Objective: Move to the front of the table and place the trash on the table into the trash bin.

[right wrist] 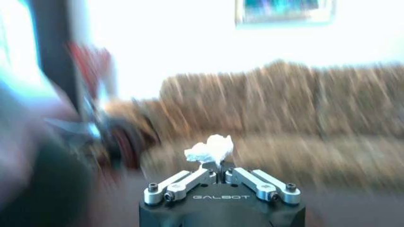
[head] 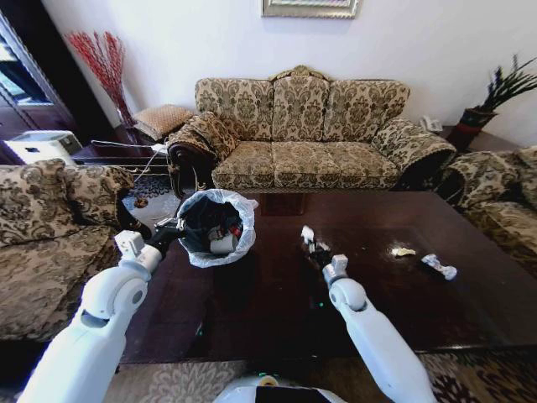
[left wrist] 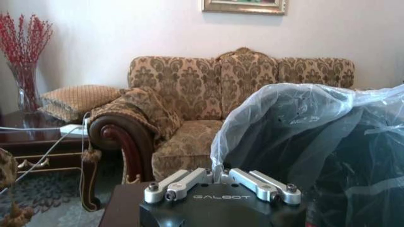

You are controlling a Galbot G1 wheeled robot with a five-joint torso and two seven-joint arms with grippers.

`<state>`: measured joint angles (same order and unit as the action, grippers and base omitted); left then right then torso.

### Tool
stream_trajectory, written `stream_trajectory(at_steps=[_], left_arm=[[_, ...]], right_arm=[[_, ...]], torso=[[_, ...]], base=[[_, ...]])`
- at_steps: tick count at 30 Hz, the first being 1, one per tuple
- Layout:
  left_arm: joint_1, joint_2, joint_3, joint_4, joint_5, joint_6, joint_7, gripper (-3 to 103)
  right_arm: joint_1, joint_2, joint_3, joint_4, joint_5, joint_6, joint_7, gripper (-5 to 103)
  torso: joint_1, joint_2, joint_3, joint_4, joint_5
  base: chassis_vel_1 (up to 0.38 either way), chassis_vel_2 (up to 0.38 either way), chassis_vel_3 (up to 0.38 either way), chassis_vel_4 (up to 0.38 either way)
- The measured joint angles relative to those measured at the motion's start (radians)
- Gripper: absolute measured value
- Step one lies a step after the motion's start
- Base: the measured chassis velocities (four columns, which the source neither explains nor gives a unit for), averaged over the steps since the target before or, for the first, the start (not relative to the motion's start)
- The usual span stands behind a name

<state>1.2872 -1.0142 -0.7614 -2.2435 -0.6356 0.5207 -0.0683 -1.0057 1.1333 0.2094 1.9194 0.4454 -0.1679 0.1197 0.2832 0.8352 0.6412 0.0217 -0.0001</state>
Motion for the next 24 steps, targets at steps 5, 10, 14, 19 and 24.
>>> stream_trajectory(at_steps=[5,10,14,19,24], left_arm=[[0.001,-0.013,0.017,-0.001,0.017,0.000,0.011,1],[0.001,-0.019,0.026,-0.007,0.025,0.004,0.013,1],[0.000,-0.009,0.025,-0.008,0.025,0.013,0.012,1],[-0.001,-0.001,0.025,-0.008,0.025,0.016,0.012,1],[0.005,0.004,0.015,-0.009,0.023,0.020,0.012,1]], right_arm=[[0.117,-0.057,-0.057,0.163,0.107,-0.066,0.047,0],[0.326,-0.101,-0.187,0.248,0.229,-0.122,0.072,0],[0.479,-0.123,-0.402,0.316,0.394,-0.218,0.085,0],[0.521,-0.121,-0.530,0.320,0.404,-0.242,0.109,0],[0.564,-0.104,-0.625,0.283,0.379,-0.274,0.158,15]], torso=[[0.000,0.000,0.000,-0.0001,0.0001],[0.000,0.000,0.000,0.0004,0.0000],[0.000,0.000,0.000,0.0003,-0.0002],[0.000,0.000,0.000,0.0000,0.0001],[0.000,0.000,0.000,0.0000,0.0001]], base=[[0.000,0.000,0.000,0.000],[0.000,0.000,0.000,0.000],[0.000,0.000,0.000,0.000],[0.000,0.000,0.000,0.000],[0.000,0.000,0.000,0.000]])
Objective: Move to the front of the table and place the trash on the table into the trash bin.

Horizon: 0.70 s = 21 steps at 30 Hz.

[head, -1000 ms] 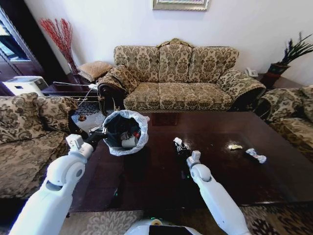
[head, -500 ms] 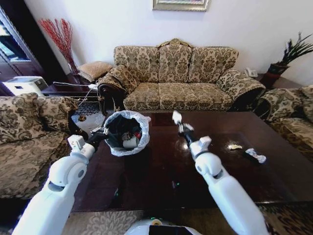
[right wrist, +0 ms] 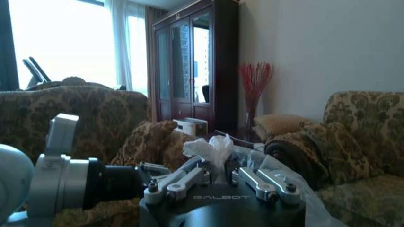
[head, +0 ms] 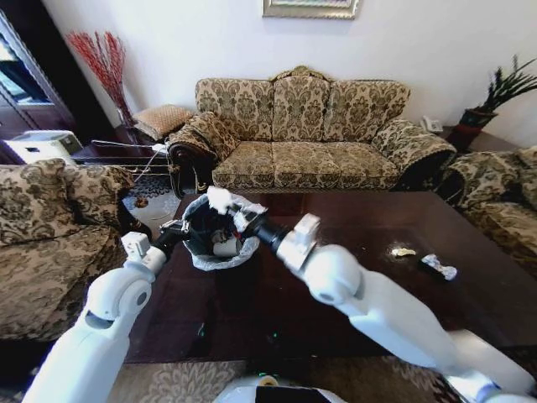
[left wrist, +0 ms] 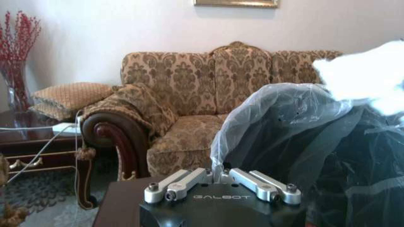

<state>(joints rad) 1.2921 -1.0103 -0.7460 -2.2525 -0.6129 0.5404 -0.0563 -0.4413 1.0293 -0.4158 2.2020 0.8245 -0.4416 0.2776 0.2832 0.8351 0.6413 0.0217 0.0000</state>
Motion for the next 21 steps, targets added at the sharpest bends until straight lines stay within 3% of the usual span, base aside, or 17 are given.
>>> stream_trajectory(at_steps=[3,6,8,10,12,13,15,17,20,21], left_arm=[[0.003,-0.003,-0.002,-0.001,0.000,0.001,0.000,1],[0.002,-0.007,-0.002,-0.003,-0.003,0.009,-0.002,1],[0.001,-0.008,-0.001,-0.004,-0.003,0.011,-0.003,1],[-0.002,-0.008,0.001,-0.006,-0.004,0.014,-0.004,1],[-0.002,-0.008,0.001,-0.006,-0.004,0.014,-0.004,1],[-0.002,-0.007,0.001,-0.008,-0.005,0.014,-0.005,1],[-0.002,-0.004,-0.002,-0.011,-0.005,0.014,-0.005,1],[-0.001,-0.003,-0.003,-0.013,-0.006,0.014,-0.005,1],[0.001,-0.002,-0.007,-0.019,-0.006,0.015,-0.005,1],[0.001,-0.002,-0.007,-0.019,-0.006,0.015,-0.005,1]], right_arm=[[0.014,0.003,-0.005,-0.010,0.001,-0.005,0.001,20],[0.036,0.002,-0.017,-0.017,0.013,-0.013,-0.001,36],[0.038,0.002,-0.019,-0.017,0.016,-0.014,-0.001,36],[0.047,0.002,-0.028,-0.019,0.026,-0.017,-0.001,47],[0.048,0.002,-0.030,-0.020,0.026,-0.017,-0.001,47],[0.050,0.000,-0.035,-0.022,0.026,-0.017,-0.002,58],[0.052,0.000,-0.038,-0.027,0.026,-0.016,-0.003,70],[0.053,0.000,-0.038,-0.029,0.026,-0.015,-0.003,70],[0.058,0.002,-0.036,-0.036,0.026,-0.012,-0.003,85],[0.058,0.002,-0.036,-0.036,0.026,-0.012,-0.003,85]], torso=[[0.000,0.000,0.000,0.0002,-0.0001],[0.000,0.000,0.000,0.0000,0.0000],[0.000,0.000,0.000,0.0000,0.0000],[0.000,0.000,0.000,0.0000,0.0000],[0.000,0.000,0.000,0.0000,0.0000],[0.000,0.000,0.000,0.0001,0.0000],[0.000,0.000,0.000,0.0001,0.0000],[0.000,0.000,0.000,0.0000,0.0000],[0.000,0.000,0.000,0.0001,0.0000],[0.000,0.000,0.000,0.0001,0.0000]], base=[[0.000,0.000,0.000,0.000],[0.000,0.000,0.000,0.000],[0.000,0.000,0.000,0.000],[0.000,0.000,0.000,0.000],[0.000,0.000,0.000,0.000],[0.000,0.000,0.000,0.000],[0.000,0.000,0.000,0.000],[0.000,0.000,0.000,0.000],[0.000,0.000,0.000,0.000],[0.000,0.000,0.000,0.000]])
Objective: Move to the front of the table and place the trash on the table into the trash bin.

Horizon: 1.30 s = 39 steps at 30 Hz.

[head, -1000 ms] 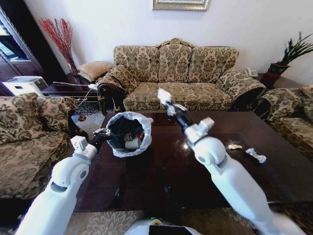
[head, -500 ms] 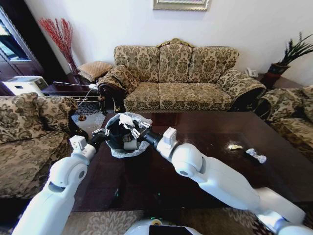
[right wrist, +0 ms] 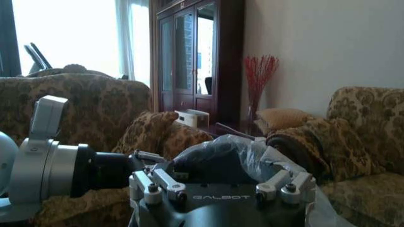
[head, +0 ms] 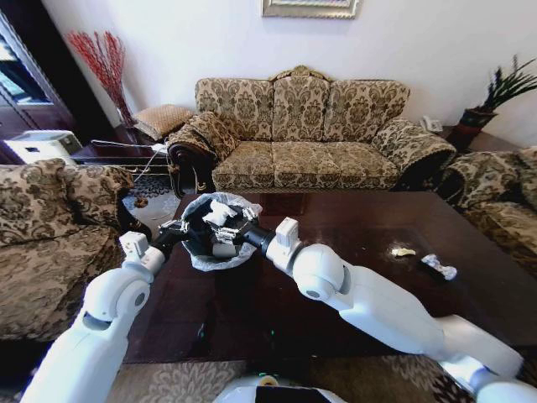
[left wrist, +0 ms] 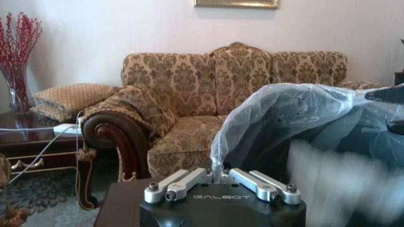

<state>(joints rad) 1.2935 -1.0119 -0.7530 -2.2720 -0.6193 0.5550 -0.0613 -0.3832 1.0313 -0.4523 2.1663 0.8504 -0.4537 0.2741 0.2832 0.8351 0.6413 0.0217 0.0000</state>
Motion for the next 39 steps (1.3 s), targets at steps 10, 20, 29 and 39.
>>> stream_trajectory(at_steps=[10,20,29,39], left_arm=[[-0.002,-0.001,-0.001,-0.005,-0.001,0.000,0.000,1],[-0.005,-0.013,0.002,0.010,0.000,0.000,0.001,1],[-0.009,-0.018,0.005,0.013,0.002,0.000,0.003,1],[-0.003,-0.028,-0.002,0.008,0.003,-0.001,0.003,1]], right_arm=[[0.019,0.010,-0.016,-0.011,-0.011,0.034,-0.028,100],[0.022,0.011,0.019,-0.017,-0.022,0.125,-0.106,100],[-0.010,0.010,0.061,-0.040,-0.014,0.229,-0.166,100],[-0.128,-0.064,0.257,-0.040,-0.021,0.184,-0.086,100]], torso=[[0.000,0.000,0.000,0.0001,0.0000],[0.000,0.000,0.000,0.0001,-0.0001],[0.000,0.000,0.000,0.0000,-0.0001],[0.000,0.000,0.000,0.0001,0.0001]], base=[[0.000,0.000,0.000,0.000],[0.000,0.000,0.000,0.000],[0.000,0.000,0.000,0.000],[0.000,0.000,0.000,0.000]])
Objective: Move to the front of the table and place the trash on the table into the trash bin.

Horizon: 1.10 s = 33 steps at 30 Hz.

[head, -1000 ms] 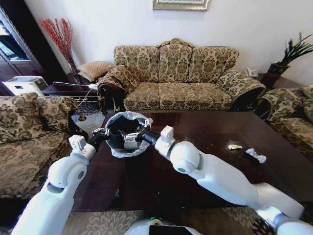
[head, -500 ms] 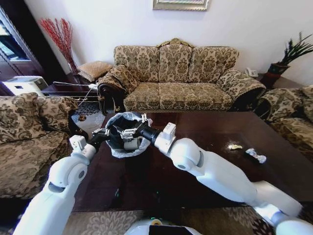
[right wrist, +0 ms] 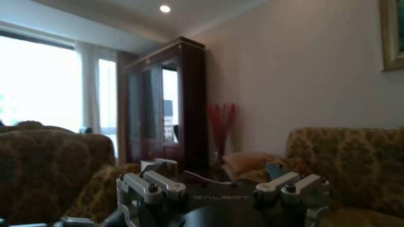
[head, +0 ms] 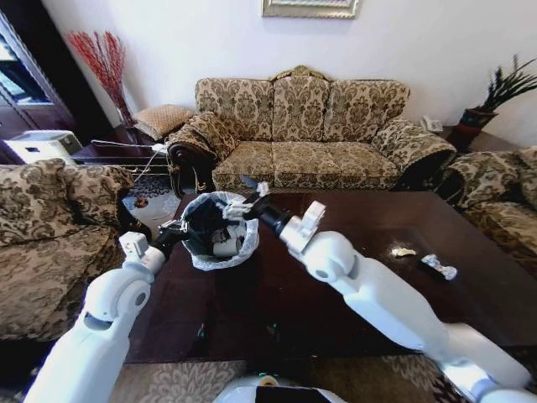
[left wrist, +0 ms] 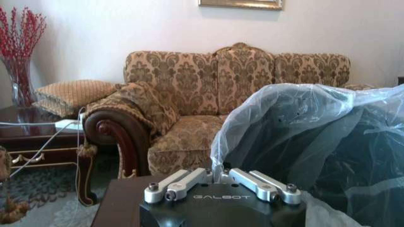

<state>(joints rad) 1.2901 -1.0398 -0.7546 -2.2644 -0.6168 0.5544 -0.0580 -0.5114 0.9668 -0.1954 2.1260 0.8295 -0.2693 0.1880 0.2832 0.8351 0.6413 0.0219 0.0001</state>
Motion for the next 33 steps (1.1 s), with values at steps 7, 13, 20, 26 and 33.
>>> stream_trajectory(at_steps=[7,13,20,26,33], left_arm=[[-0.002,-0.015,-0.002,-0.001,0.000,-0.016,0.002,1],[0.005,-0.032,-0.003,-0.009,0.001,-0.018,0.003,1],[0.010,-0.034,-0.016,-0.019,0.002,-0.019,0.012,1],[0.018,-0.038,-0.022,-0.025,0.001,-0.021,0.014,1],[0.015,-0.044,-0.014,-0.035,0.001,-0.022,0.015,1]], right_arm=[[-0.192,-0.109,0.146,-0.008,-0.135,-0.078,0.114,100],[-0.378,-0.087,0.315,-0.008,-0.198,-0.127,0.142,100],[-0.559,-0.042,0.502,-0.018,-0.264,-0.129,0.108,100],[-0.674,-0.036,0.659,-0.050,-0.284,-0.096,0.053,100],[-0.698,-0.043,0.714,-0.091,-0.299,-0.088,0.042,100]], torso=[[0.000,0.000,0.000,-0.0006,0.0003],[0.000,0.000,0.000,0.0000,0.0000],[0.000,0.000,0.000,-0.0002,0.0000],[0.000,0.000,0.000,0.0001,-0.0002],[0.000,0.000,0.000,-0.0003,0.0001]], base=[[0.000,0.000,0.000,0.000],[0.000,0.000,0.000,0.000],[0.000,0.000,0.000,0.000],[-0.085,-0.087,0.100,0.085],[-0.210,-0.208,0.222,0.200]])
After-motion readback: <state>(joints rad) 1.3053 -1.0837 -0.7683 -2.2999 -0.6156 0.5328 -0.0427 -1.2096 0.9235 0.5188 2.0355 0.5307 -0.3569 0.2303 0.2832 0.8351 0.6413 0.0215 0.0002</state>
